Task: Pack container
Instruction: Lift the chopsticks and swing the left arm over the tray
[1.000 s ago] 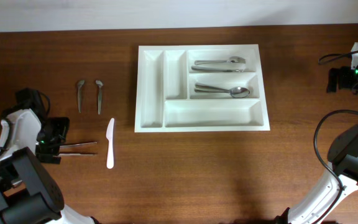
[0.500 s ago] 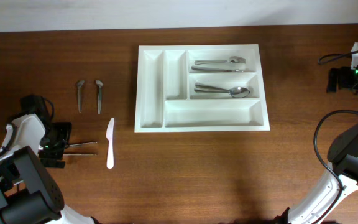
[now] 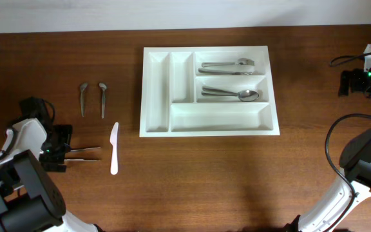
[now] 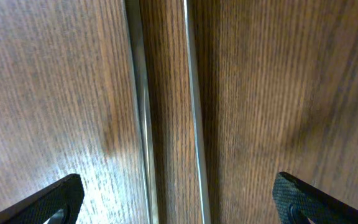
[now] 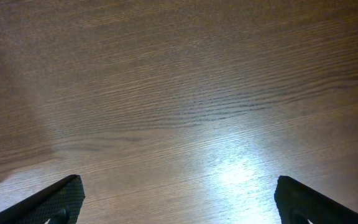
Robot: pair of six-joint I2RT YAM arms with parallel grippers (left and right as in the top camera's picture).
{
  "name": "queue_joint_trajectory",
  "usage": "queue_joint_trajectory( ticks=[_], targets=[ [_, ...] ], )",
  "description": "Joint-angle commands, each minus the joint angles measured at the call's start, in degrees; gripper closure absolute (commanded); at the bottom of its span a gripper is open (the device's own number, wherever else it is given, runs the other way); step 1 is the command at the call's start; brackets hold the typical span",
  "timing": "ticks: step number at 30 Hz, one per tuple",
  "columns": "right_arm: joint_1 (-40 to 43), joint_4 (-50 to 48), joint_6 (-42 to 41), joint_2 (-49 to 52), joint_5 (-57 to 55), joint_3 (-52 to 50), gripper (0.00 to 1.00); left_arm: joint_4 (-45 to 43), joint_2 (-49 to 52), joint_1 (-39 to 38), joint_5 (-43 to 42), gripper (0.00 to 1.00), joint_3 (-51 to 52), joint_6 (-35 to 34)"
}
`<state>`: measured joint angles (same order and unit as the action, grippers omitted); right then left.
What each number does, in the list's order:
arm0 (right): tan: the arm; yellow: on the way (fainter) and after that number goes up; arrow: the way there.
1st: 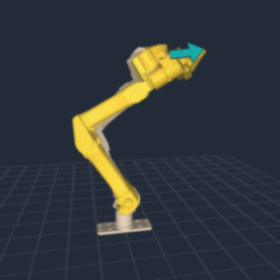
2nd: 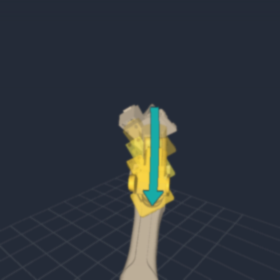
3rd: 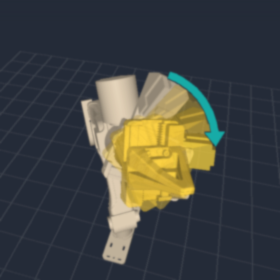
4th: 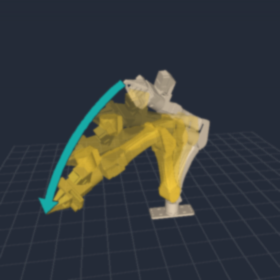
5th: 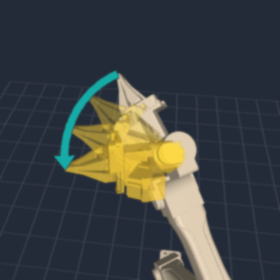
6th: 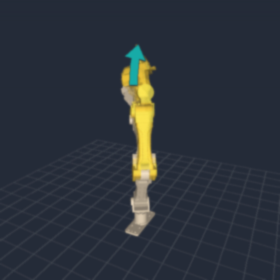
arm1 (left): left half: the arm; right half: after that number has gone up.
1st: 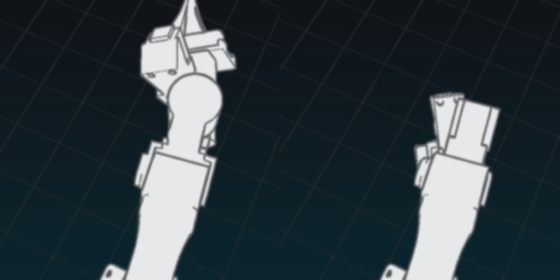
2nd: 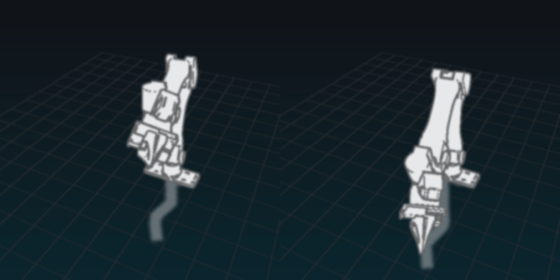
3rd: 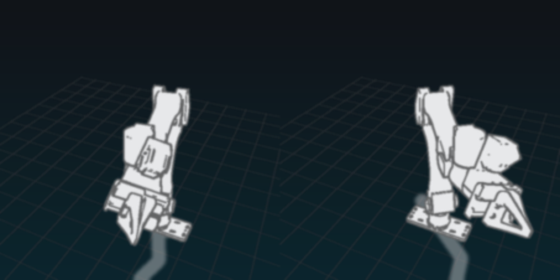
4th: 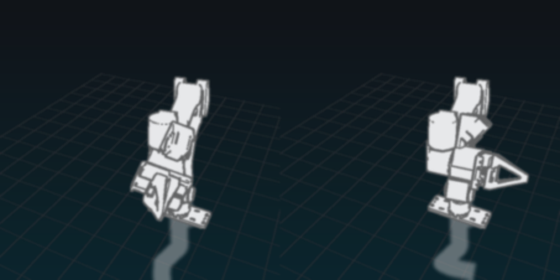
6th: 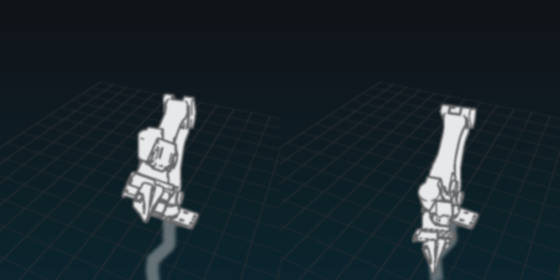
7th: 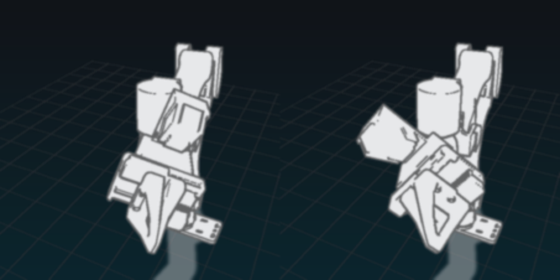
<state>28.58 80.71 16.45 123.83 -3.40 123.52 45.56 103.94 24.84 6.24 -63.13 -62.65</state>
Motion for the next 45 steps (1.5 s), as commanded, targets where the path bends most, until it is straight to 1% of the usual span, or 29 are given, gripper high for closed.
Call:
queue_joint_trajectory(
  ticks=[1, 14, 16, 17, 20, 22, 23, 24, 27, 28, 30, 32, 33, 39, 42, 45],
  targets=[
    [0.33, 0.00, -0.61, 0.31, 0.37, -0.37, 0.01, -0.70, 2.36, 0.35, -0.85, 0.01, 0.52, -0.70],
    [0.33, 0.00, -0.61, 0.31, 0.35, -0.37, 0.01, -1.57, 4.17, 0.35, -1.99, 0.02, 0.52, -0.76],
    [0.33, 0.00, -0.61, 0.31, 0.35, -0.37, 0.02, -1.40, 4.17, 0.35, -1.99, 0.11, 0.52, -0.76],
    [0.33, 0.00, -0.61, 0.31, 0.35, -0.37, 0.01, -1.40, 4.17, 0.35, -1.99, 0.24, 0.52, -0.76],
    [0.33, 0.00, -0.63, 0.31, 0.35, -0.37, 0.01, -1.38, 4.17, 0.35, -1.99, 0.29, 0.52, -0.74],
    [0.33, 0.00, -0.61, 0.31, 0.35, -0.37, 0.01, -1.16, 4.17, 0.35, -1.99, 0.36, 0.52, -0.74],
    [0.33, 0.00, -0.61, 0.31, 0.35, -0.37, 0.01, -0.98, 4.17, 0.35, -1.99, 0.41, 0.52, -0.74],
    [0.33, 0.00, -0.61, 0.31, 0.35, -0.37, 0.01, -0.85, 4.17, 0.35, -1.99, 0.51, 0.52, -0.74],
    [0.33, 0.00, -0.61, 0.31, 0.35, -0.37, 0.01, -0.35, 4.17, 0.35, -2.01, 0.71, 0.52, -0.74],
    [0.33, 0.00, -0.61, 0.31, 0.35, -0.37, 0.01, -0.24, 4.17, 0.35, -2.01, 0.74, 0.52, -0.74],
    [0.33, 0.00, -0.61, 0.31, 0.35, -0.37, 0.01, -0.07, 4.17, 0.35, -1.99, 0.75, 0.52, -0.74],
    [0.33, 0.00, -0.61, 0.31, 0.35, -0.37, 0.01, 0.09, 4.17, 0.35, -2.40, 0.93, 0.52, -0.72],
    [0.33, 0.00, -0.61, 0.31, 0.35, -0.37, 0.02, 0.09, 4.15, 0.35, -3.08, 0.98, 0.52, -0.72],
    [0.33, 0.00, -0.61, 0.31, 0.37, -0.37, 0.01, -0.09, 3.82, 0.35, -7.32, 0.98, -0.26, -0.66],
    [0.33, 0.00, -0.61, 0.31, 0.35, -0.37, 0.01, -0.13, 2.78, 0.28, -9.29, 0.98, -2.03, 1.55],
    [0.33, 0.00, -0.61, 0.31, 0.35, -0.37, 0.01, -0.15, 1.01, -0.44, -10.12, 0.98, -5.27, 5.75]
  ],
)
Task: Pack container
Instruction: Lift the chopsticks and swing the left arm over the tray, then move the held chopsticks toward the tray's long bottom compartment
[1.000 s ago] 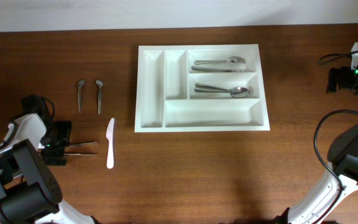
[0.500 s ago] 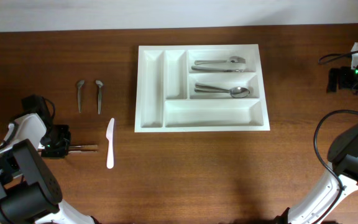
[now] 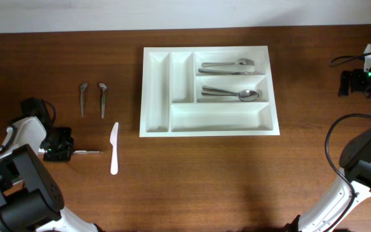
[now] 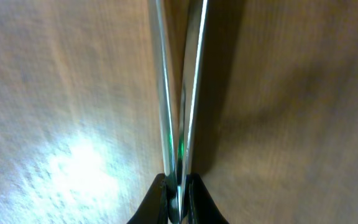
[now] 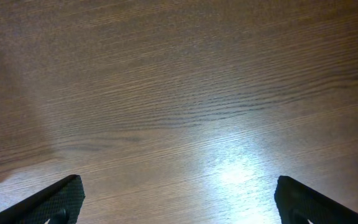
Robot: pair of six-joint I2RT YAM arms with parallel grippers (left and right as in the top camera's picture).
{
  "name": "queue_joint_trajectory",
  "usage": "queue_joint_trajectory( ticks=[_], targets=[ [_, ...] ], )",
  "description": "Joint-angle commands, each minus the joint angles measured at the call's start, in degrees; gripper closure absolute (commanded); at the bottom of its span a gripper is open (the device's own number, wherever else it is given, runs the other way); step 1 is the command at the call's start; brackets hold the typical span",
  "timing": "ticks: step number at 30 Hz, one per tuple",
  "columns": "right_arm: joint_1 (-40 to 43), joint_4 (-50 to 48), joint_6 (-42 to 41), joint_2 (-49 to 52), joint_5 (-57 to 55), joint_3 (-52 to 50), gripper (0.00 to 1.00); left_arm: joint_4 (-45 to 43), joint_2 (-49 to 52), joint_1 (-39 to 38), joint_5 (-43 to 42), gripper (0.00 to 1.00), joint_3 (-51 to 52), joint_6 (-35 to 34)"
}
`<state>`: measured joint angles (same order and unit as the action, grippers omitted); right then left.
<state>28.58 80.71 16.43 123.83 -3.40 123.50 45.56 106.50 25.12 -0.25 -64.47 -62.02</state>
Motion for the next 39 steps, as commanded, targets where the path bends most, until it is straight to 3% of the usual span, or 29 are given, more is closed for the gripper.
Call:
queue_joint_trajectory(
  ticks=[1, 5, 9, 11, 20, 24, 29, 33, 34, 39],
  targets=[
    [0.33, 0.00, -0.59, 0.31, 0.35, -0.35, 0.01, -0.13, -2.23, -1.22, -3.67, 0.98, -5.40, 7.06],
    [0.33, 0.00, -0.59, 0.31, 0.35, -0.35, 0.01, -0.15, -4.31, -4.24, -5.84, 0.98, -11.65, 17.42],
    [0.33, 0.00, -0.59, 0.31, 0.35, -0.35, 0.01, -0.09, -5.14, -10.64, -12.04, 0.98, -19.39, 35.12],
    [0.33, 0.00, -0.61, 0.31, 0.35, -0.35, 0.01, -0.13, -5.14, -15.39, -15.12, 0.98, -22.47, 40.50],
    [0.33, 0.00, -0.59, 0.31, 0.35, -0.35, 0.01, -6.01, -5.11, -36.37, -15.80, 0.94, -27.26, 49.33],
    [0.33, 0.00, -0.59, 0.31, 0.35, -0.35, 0.01, -8.61, -5.11, -44.74, -11.26, 0.90, -27.26, 52.81],
    [0.33, 0.00, -0.59, 0.31, 0.35, -0.35, 0.01, -9.09, -5.11, -51.34, -2.64, 0.90, -27.26, 53.37],
    [0.33, 0.00, -0.61, 0.31, 0.35, -0.35, 0.01, -9.86, -5.05, -53.59, -2.25, 0.90, -27.26, 52.22],
    [0.33, 0.00, -0.59, 0.31, 0.35, -0.35, 0.01, -10.43, -5.05, -53.86, -2.27, 0.90, -27.26, 50.05],
    [0.33, 0.00, -0.59, 0.31, 0.35, -0.35, 0.01, -12.37, -5.05, -53.90, -4.07, 0.91, -27.26, 25.53]
  ],
)
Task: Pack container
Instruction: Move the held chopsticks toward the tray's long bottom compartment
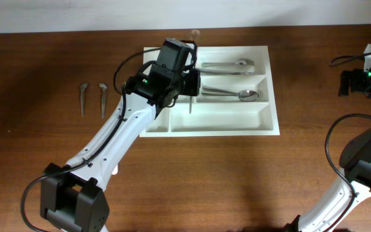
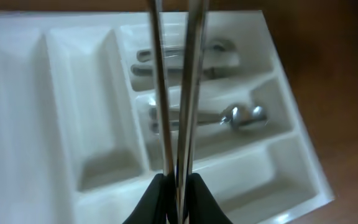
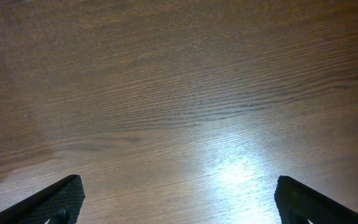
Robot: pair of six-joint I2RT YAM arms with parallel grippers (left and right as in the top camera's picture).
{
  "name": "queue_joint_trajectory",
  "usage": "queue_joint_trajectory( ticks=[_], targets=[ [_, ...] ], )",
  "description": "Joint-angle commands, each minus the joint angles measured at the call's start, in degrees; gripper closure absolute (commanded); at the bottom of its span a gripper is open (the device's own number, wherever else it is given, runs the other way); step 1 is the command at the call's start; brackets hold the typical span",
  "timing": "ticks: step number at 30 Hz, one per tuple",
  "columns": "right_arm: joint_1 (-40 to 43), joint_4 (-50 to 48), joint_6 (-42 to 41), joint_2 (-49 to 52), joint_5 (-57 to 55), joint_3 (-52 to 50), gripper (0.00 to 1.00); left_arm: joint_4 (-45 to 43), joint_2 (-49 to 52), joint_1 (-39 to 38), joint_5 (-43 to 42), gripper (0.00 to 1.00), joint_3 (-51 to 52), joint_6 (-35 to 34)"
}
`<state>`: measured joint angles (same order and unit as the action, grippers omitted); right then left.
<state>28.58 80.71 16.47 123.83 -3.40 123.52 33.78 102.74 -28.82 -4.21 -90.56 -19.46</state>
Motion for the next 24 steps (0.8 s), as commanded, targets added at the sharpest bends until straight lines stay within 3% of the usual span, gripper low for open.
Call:
queue_joint_trajectory(
  ticks=[1, 6, 10, 13, 19, 24],
  targets=[
    [0.33, 0.00, -0.63, 0.31, 0.35, -0.37, 0.01, -0.55, -1.29, 0.04, -1.25, 0.94, -1.16, -24.24],
    [0.33, 0.00, -0.66, 0.31, 0.35, -0.37, 0.01, -0.59, -1.29, -0.07, -2.86, 0.95, -1.16, -50.84],
    [0.33, 0.00, -0.63, 0.31, 0.35, -0.37, 0.01, -0.57, -1.29, -0.33, -2.89, 0.93, -1.16, -66.97],
    [0.33, 0.00, -0.63, 0.31, 0.35, -0.37, 0.01, -0.57, -1.18, -1.64, -2.84, 0.87, -1.16, -73.81],
    [0.33, 0.00, -0.63, 0.31, 0.35, -0.37, 0.01, -0.20, 1.62, -6.97, -0.02, 0.88, -1.16, -79.19],
    [0.33, 0.00, -0.63, 0.31, 0.35, -0.37, 0.01, -0.04, 7.17, -12.07, -0.04, 0.89, -1.16, -90.29]
  ],
)
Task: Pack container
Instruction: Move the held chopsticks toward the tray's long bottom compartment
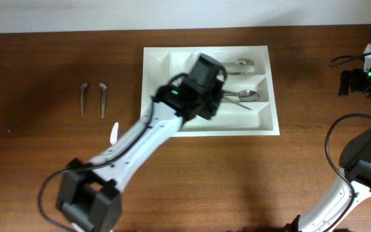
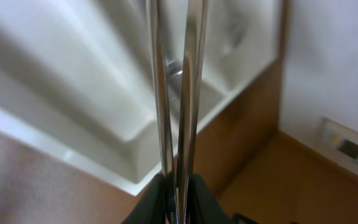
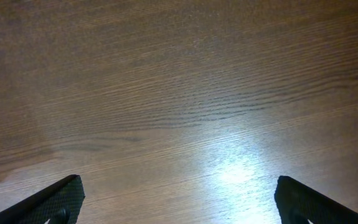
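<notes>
The white cutlery tray (image 1: 270, 90) lies at the table's middle, with metal cutlery in its upper right slot (image 1: 242, 64) and a spoon (image 1: 248, 95) in the slot below. My left gripper (image 1: 212, 96) hovers over the tray's right half, shut on two thin metal utensils (image 1: 238, 103) that point right. In the left wrist view the two shafts (image 2: 194, 93) run up from my left gripper (image 2: 178, 208) over the tray (image 2: 92, 106), tilted. My right gripper (image 3: 179, 205) stands open over bare wood at the far right.
Two small metal utensils (image 1: 82, 98) (image 1: 102, 98) lie on the table left of the tray. A white plastic knife (image 1: 113, 133) peeks out beside my left arm. Cables and gear (image 1: 359, 76) sit at the right edge.
My left gripper has moved with the two utensils from the tray's upper left part to over its right half, and is now tilted so they point right. The right arm is still.
My left gripper stood open around two thin metal utensils at the table's left edge. Then it was shut on both. Later it held them above the tray's upper left, and now over the tray's right compartments. The right gripper stayed open throughout.
</notes>
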Robot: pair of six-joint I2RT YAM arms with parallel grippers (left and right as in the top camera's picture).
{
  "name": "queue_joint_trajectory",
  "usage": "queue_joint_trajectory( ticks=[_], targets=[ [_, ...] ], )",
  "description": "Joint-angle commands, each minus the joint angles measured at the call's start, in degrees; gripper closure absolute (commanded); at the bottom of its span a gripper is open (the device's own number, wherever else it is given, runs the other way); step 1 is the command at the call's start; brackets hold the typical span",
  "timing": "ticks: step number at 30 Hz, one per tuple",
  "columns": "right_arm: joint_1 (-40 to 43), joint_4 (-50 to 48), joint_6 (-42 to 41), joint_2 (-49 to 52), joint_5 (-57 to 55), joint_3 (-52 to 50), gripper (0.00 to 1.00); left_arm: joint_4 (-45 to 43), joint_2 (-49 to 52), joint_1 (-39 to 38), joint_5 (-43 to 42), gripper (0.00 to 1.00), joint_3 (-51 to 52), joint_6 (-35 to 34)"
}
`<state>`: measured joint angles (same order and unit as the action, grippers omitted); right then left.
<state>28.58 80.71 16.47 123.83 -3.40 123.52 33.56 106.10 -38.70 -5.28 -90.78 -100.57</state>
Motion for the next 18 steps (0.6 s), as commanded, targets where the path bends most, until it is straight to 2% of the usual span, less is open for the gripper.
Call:
queue_joint_trajectory(
  ticks=[1, 5, 18],
  targets=[
    [0.33, 0.00, -0.63, 0.31, 0.35, -0.37, 0.01, 0.22, 4.22, -2.60, 1.07, 0.91, -0.94, -9.99],
    [0.33, 0.00, -0.63, 0.31, 0.35, -0.37, 0.01, 0.28, 5.68, -3.32, 1.07, 0.92, -0.94, -13.44],
    [0.33, 0.00, -0.63, 0.31, 0.35, -0.37, 0.01, 0.28, 7.91, -3.32, 5.18, 0.92, -0.94, -13.44]
  ],
)
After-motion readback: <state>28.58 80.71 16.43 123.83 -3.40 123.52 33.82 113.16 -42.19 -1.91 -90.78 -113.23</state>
